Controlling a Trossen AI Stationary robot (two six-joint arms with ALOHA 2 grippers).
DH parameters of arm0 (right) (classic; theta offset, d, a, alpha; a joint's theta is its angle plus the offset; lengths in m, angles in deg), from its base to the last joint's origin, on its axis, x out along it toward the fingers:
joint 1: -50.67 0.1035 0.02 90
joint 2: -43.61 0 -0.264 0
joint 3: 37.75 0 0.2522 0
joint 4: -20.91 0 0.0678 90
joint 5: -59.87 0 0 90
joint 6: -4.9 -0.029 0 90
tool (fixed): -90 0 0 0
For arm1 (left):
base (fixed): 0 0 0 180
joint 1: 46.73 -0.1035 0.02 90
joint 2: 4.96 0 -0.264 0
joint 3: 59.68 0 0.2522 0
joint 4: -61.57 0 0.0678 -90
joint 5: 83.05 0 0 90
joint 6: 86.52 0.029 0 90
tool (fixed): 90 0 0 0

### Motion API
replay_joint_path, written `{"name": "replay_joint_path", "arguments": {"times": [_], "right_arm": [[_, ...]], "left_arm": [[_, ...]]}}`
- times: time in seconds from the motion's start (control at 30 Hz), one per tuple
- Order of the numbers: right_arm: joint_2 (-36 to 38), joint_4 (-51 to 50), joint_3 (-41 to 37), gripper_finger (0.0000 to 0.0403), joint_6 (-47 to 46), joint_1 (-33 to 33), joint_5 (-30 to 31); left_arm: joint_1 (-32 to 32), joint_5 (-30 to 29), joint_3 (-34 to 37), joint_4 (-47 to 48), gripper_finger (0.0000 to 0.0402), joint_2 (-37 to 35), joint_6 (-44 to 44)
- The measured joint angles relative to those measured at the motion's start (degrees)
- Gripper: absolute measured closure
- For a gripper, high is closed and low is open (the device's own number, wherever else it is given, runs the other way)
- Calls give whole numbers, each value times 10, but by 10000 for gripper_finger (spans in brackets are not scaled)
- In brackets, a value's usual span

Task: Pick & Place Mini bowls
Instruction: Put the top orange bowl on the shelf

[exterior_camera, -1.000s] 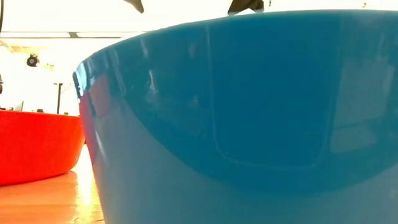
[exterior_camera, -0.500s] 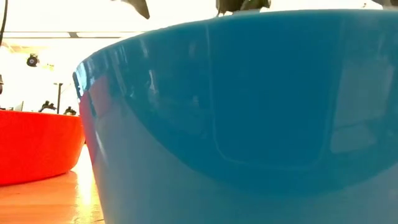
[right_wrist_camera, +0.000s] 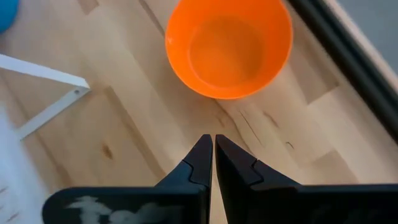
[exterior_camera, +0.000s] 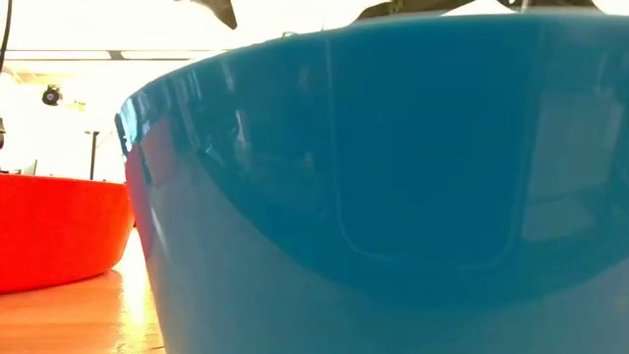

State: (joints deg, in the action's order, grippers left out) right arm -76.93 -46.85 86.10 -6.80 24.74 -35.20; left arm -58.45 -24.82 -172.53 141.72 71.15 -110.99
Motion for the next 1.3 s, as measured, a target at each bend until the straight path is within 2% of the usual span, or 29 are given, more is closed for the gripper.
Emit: {"name": "replay_joint_path", "arguments": {"times": [0.1,0.23,0.33,0.5,0.67,0.93,1.3], "right_arm": [[-26,-5,21,380,-6,0,-18],[-57,-7,53,353,-8,0,-51],[-81,-12,79,323,-9,0,-50],[-110,-31,120,275,-32,-7,-9],[-134,-34,134,246,-39,-15,-7],[-159,-30,120,237,-74,-38,-11],[-164,2,118,236,-74,-42,-14]], "left_arm": [[0,0,0,0,402,0,0],[0,0,0,0,402,0,-1],[0,0,0,0,402,0,-6],[0,7,0,0,402,0,-10],[0,10,0,0,402,0,-11],[0,10,0,0,402,0,-11],[0,10,0,0,402,-1,-10]]}}
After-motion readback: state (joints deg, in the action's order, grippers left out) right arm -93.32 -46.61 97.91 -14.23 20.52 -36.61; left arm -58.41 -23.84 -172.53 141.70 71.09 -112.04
